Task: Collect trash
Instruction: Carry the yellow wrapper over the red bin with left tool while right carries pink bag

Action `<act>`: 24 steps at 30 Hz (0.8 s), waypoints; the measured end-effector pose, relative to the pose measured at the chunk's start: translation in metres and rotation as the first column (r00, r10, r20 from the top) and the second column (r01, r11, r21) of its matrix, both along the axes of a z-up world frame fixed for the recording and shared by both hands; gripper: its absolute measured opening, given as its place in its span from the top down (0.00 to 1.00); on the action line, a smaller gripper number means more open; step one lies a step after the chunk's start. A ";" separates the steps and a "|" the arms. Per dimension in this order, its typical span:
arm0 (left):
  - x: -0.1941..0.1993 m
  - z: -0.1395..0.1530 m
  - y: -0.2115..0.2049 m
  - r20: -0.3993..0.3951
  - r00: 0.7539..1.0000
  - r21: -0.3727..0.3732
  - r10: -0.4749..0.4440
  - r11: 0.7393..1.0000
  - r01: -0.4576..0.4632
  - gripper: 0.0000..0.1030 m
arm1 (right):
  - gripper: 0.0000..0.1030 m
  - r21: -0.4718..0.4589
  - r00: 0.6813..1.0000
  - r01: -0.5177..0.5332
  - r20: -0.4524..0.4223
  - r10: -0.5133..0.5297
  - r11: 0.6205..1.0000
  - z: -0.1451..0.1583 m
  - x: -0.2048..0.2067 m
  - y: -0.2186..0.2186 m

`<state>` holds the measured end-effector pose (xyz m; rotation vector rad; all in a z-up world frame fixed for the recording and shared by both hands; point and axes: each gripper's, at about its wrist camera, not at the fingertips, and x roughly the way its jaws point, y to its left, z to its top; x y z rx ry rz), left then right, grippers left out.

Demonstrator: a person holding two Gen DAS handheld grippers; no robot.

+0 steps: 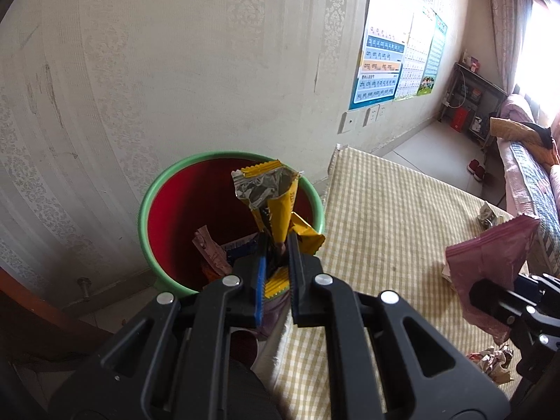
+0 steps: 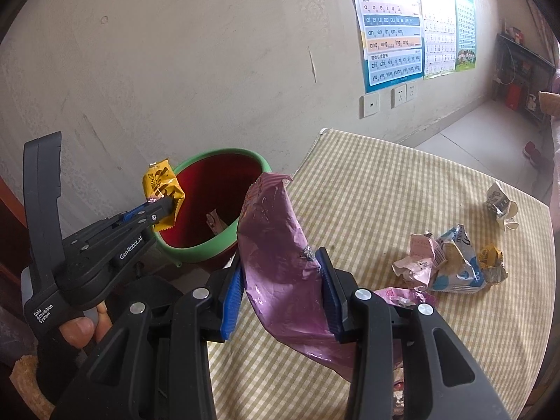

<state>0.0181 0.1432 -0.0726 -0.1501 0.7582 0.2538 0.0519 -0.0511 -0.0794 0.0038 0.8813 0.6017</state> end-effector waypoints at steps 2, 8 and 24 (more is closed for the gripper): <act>-0.001 0.002 0.005 0.002 1.000 0.009 0.012 1.000 -0.012 0.90 | 0.62 -0.001 1.000 -0.010 0.000 0.010 1.000 -0.001 0.000 0.004; 0.001 0.003 0.019 -0.004 0.999 0.021 0.040 0.999 -0.040 0.90 | 0.61 -0.010 0.999 -0.031 -0.017 0.031 0.999 -0.006 0.007 0.017; 0.012 -0.004 0.060 -0.010 0.996 0.015 0.086 0.996 -0.085 0.90 | 0.61 -0.039 0.996 -0.091 -0.007 0.090 0.995 -0.002 0.028 0.063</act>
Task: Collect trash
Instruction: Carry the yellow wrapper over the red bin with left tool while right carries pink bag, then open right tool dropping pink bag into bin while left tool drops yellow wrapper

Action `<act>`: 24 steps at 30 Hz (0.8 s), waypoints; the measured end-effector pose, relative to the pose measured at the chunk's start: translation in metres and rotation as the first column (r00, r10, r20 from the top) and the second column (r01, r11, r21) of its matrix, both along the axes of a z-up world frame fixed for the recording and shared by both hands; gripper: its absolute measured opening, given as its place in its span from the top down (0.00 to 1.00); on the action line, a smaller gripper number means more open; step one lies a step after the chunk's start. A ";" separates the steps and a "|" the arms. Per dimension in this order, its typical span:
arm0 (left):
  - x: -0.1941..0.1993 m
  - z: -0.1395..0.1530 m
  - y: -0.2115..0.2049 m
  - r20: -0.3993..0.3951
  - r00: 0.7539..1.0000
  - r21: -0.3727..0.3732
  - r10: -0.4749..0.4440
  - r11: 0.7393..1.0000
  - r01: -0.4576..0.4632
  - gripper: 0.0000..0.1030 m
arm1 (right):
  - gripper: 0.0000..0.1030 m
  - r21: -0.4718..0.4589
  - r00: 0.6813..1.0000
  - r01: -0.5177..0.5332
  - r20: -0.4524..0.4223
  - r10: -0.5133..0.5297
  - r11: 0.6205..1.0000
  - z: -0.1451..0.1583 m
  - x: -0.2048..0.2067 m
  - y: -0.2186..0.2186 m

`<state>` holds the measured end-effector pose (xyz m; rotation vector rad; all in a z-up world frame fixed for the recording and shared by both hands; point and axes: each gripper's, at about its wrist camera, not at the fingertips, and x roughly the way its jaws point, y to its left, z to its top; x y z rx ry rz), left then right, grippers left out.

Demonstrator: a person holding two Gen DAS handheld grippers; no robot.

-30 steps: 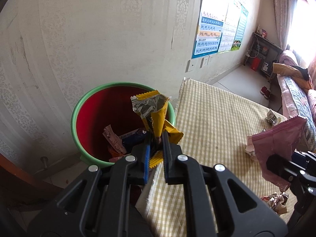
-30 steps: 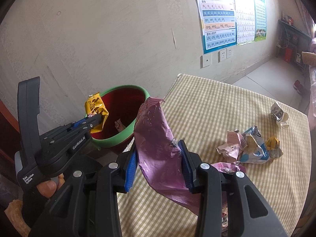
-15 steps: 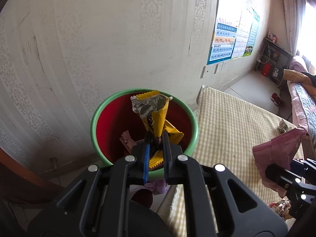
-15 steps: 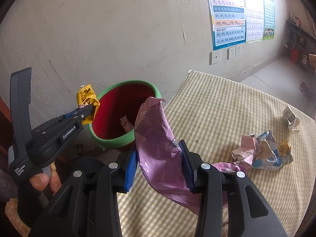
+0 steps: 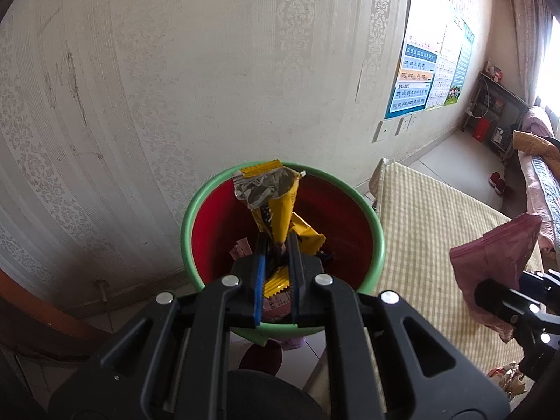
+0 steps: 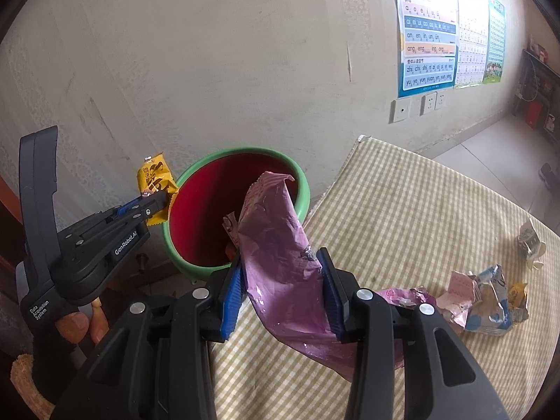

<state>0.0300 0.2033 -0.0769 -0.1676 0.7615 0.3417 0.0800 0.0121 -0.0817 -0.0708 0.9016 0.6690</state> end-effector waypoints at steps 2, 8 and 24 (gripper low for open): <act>0.001 -0.001 0.006 -0.001 1.000 -0.004 0.008 1.000 -0.008 0.90 | 0.61 -0.002 1.000 -0.006 0.001 0.006 1.000 0.000 0.003 0.006; 0.003 -0.005 0.018 -0.013 1.000 -0.014 0.021 1.000 -0.021 0.90 | 0.61 -0.004 1.000 -0.030 0.004 0.030 1.000 0.000 0.010 0.022; 0.024 -0.022 0.040 -0.044 0.999 -0.066 0.008 0.998 -0.011 0.90 | 0.60 0.044 0.998 -0.032 -0.058 0.035 0.999 -0.008 0.044 0.056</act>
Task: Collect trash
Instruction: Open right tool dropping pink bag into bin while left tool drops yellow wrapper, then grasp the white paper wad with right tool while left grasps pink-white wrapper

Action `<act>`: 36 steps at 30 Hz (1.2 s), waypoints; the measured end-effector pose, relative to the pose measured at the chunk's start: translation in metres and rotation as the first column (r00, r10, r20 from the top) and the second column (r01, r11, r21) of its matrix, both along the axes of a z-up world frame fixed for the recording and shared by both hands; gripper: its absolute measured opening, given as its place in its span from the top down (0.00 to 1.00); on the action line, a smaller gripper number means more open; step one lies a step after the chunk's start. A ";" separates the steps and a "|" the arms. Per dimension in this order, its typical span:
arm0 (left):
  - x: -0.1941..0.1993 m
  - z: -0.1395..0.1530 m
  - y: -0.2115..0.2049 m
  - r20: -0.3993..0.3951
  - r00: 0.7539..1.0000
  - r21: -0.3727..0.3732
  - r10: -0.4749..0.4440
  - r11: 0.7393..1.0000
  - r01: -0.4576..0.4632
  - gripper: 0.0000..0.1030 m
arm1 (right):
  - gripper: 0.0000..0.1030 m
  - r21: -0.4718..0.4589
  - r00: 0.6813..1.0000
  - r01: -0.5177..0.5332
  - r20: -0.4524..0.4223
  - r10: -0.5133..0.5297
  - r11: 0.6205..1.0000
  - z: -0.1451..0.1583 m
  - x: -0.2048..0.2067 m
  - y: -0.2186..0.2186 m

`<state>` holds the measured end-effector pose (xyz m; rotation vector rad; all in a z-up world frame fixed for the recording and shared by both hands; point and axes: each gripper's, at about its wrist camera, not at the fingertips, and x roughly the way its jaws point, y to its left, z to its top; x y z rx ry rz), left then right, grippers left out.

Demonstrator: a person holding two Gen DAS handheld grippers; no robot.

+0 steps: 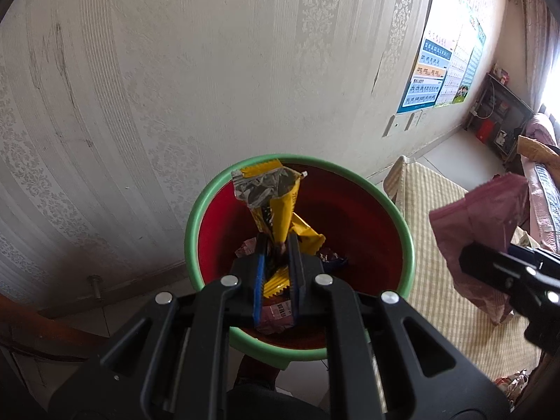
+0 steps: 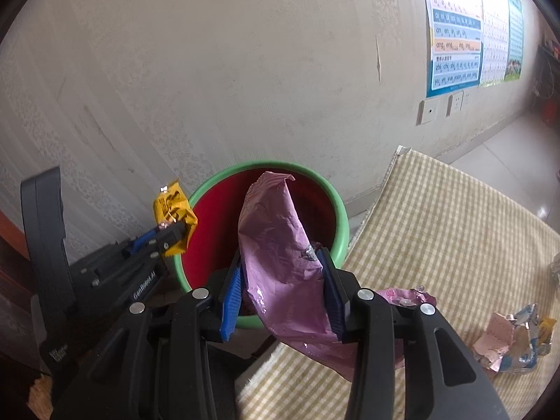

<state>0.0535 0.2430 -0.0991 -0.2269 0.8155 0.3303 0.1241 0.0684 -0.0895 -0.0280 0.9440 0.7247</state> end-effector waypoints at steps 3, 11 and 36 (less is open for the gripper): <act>0.003 -0.002 0.003 -0.002 1.000 -0.007 0.004 1.000 -0.004 0.90 | 0.60 0.016 1.000 0.012 -0.016 -0.012 1.000 0.000 0.010 0.004; 0.015 -0.007 0.010 -0.022 1.000 -0.012 0.006 1.000 -0.007 0.90 | 0.60 0.059 0.996 0.053 -0.079 -0.049 0.997 -0.007 0.037 0.017; 0.003 -0.004 -0.005 0.002 1.000 0.018 -0.016 1.000 0.016 0.35 | 0.38 0.172 0.990 0.131 -0.072 -0.120 0.976 0.014 0.035 -0.019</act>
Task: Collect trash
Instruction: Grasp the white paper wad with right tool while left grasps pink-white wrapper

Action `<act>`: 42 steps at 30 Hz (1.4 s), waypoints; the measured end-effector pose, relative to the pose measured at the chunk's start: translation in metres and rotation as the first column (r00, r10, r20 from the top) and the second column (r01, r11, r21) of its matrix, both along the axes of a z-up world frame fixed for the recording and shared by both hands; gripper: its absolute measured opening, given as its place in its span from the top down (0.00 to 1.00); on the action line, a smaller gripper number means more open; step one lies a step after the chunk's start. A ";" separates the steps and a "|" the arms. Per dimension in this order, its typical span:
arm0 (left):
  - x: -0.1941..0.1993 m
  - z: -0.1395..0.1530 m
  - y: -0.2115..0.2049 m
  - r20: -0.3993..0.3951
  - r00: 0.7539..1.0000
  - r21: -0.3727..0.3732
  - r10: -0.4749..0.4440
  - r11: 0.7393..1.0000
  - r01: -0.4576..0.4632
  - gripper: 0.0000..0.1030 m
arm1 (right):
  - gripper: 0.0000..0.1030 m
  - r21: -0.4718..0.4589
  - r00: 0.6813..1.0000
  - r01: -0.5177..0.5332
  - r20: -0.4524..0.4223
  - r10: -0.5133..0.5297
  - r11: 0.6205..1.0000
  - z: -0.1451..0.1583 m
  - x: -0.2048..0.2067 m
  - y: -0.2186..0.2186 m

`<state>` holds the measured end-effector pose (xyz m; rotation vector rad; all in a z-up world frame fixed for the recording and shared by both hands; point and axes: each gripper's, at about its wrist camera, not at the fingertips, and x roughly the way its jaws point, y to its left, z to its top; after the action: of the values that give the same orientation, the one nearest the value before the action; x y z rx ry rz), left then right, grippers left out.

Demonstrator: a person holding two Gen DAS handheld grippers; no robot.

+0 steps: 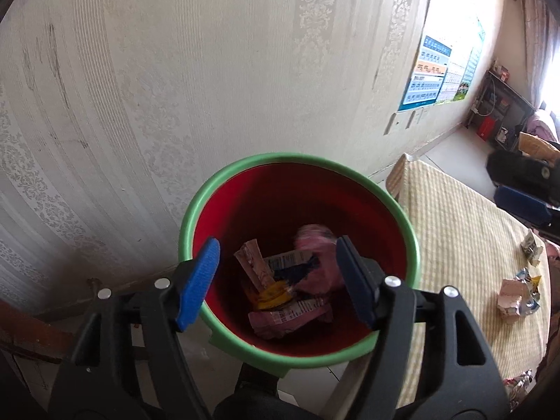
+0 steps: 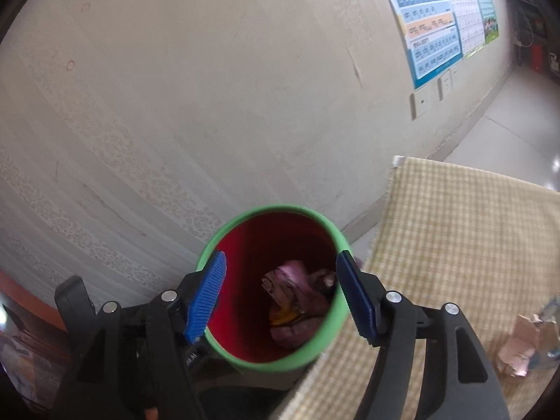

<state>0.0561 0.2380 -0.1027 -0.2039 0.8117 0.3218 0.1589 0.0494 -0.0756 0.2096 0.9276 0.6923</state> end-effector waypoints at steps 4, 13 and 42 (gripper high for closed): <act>-0.007 0.008 -0.022 0.010 0.999 0.003 -0.037 0.999 0.037 0.35 | 0.37 -0.073 0.999 0.027 0.046 -0.024 0.997 0.003 -0.018 -0.044; -0.025 0.015 -0.092 0.012 0.985 -0.030 -0.172 0.985 0.172 0.33 | 0.32 -0.236 0.986 0.162 0.088 -0.145 0.958 -0.002 -0.063 -0.176; 0.058 -0.047 -0.296 -0.160 0.839 -0.126 -0.521 0.853 0.506 0.40 | 0.87 -0.268 0.986 0.143 -0.041 -0.159 0.953 -0.082 -0.149 -0.243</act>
<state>0.1144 -0.0584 -0.1495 -0.0211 1.0344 -0.2063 0.0101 -0.1936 -0.1579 0.0643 1.0422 0.4165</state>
